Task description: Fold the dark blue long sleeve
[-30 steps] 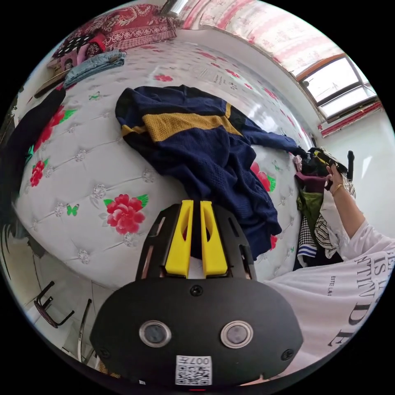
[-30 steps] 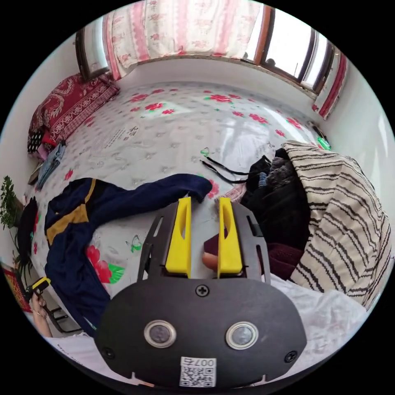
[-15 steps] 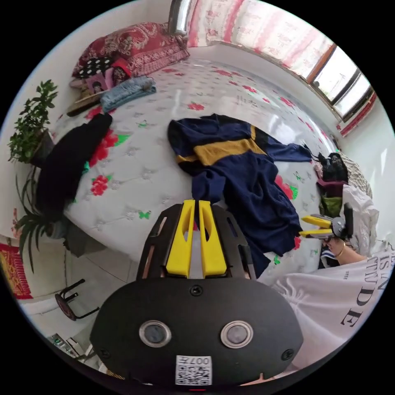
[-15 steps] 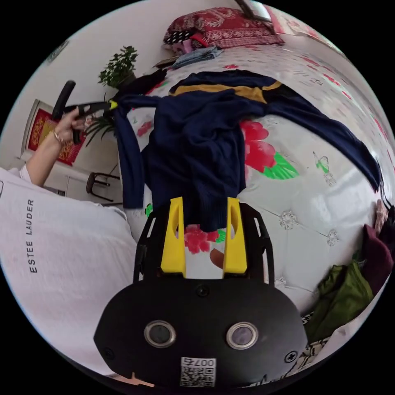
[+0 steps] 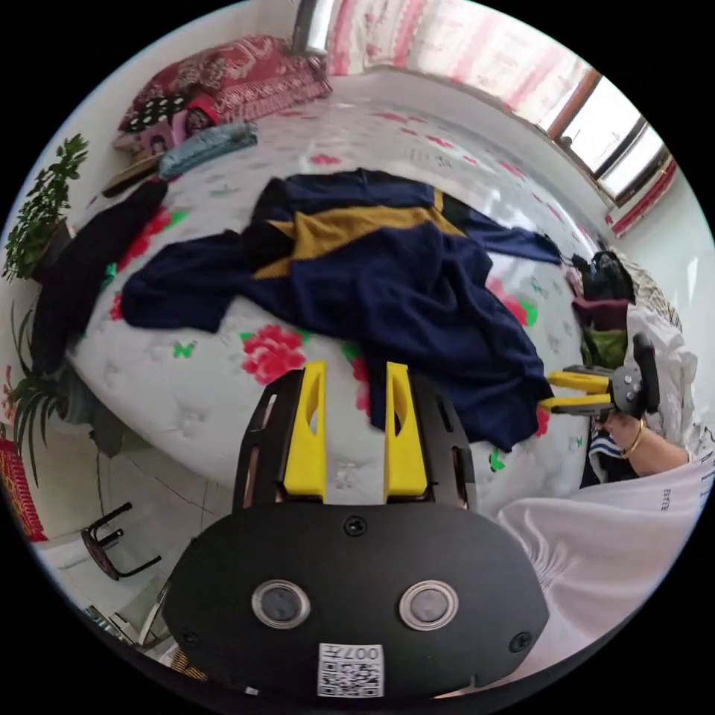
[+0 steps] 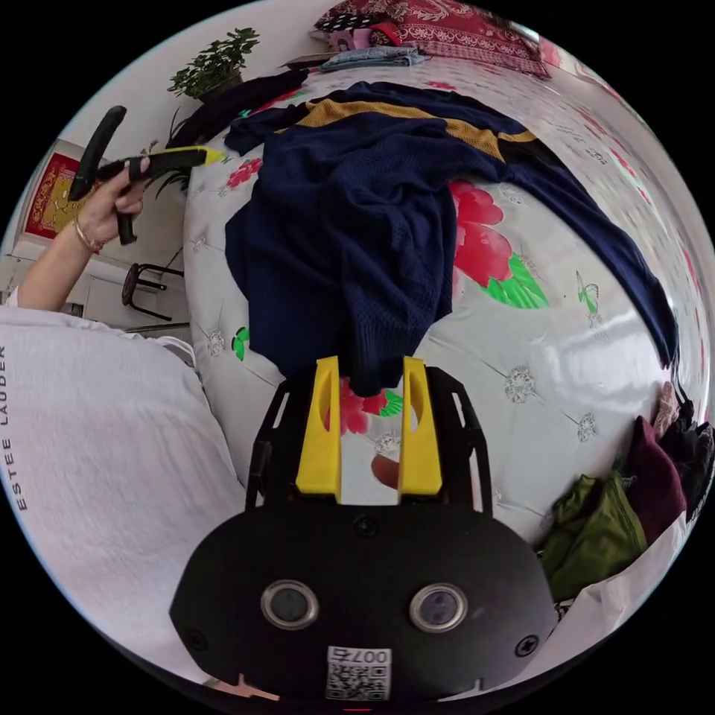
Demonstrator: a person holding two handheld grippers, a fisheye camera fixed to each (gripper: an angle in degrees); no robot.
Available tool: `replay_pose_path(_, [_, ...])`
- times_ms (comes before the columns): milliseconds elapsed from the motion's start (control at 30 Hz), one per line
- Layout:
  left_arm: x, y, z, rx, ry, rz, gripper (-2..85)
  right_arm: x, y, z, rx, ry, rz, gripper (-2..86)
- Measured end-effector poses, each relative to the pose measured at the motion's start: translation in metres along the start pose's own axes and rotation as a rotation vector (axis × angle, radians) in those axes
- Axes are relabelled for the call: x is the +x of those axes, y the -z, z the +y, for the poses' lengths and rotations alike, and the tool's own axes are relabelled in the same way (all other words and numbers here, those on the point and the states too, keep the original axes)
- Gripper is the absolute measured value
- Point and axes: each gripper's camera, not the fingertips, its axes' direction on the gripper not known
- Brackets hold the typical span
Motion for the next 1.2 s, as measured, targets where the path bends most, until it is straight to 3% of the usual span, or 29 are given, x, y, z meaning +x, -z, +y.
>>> replay_pose_path(67, [0.024, -0.028, 0.014, -0.081, -0.057, -0.052, 11.5, -0.003, 0.008, 0.006, 0.001, -0.002, 0.020, 5.0])
replay_pose_path(133, [0.036, -0.026, 0.019, -0.032, -0.102, -0.131, 9.9, -0.007, 0.016, 0.010, -0.013, 0.005, 0.024, 3.2])
replay_pose_path(300, [0.041, -0.010, 0.011, -0.110, -0.153, -0.071, 1.1, -0.009, 0.052, 0.018, 0.015, -0.010, 0.052, 0.4])
replay_pose_path(567, [-0.019, 0.176, 0.122, 0.307, 0.040, 0.239, -0.6, 0.016, 0.242, 0.101, 0.457, -0.122, -0.016, -0.3])
replay_pose_path(733, [-0.035, 0.271, 0.205, 0.486, 0.087, 0.178, -0.7, 0.016, 0.360, 0.188, 0.699, -0.079, -0.114, -0.3])
replay_pose_path(833, [-0.047, 0.271, 0.242, 0.452, 0.192, 0.142, -0.7, 0.015, 0.372, 0.212, 0.679, -0.077, -0.127, -0.3])
replay_pose_path(1033, [-0.068, 0.217, 0.295, 0.316, 0.452, 0.309, -0.6, 0.025, 0.327, 0.230, 0.488, -0.169, -0.174, -0.2])
replay_pose_path(1200, [-0.070, 0.231, 0.297, 0.382, 0.409, 0.382, -0.6, 0.024, 0.336, 0.220, 0.476, -0.137, -0.165, 0.0])
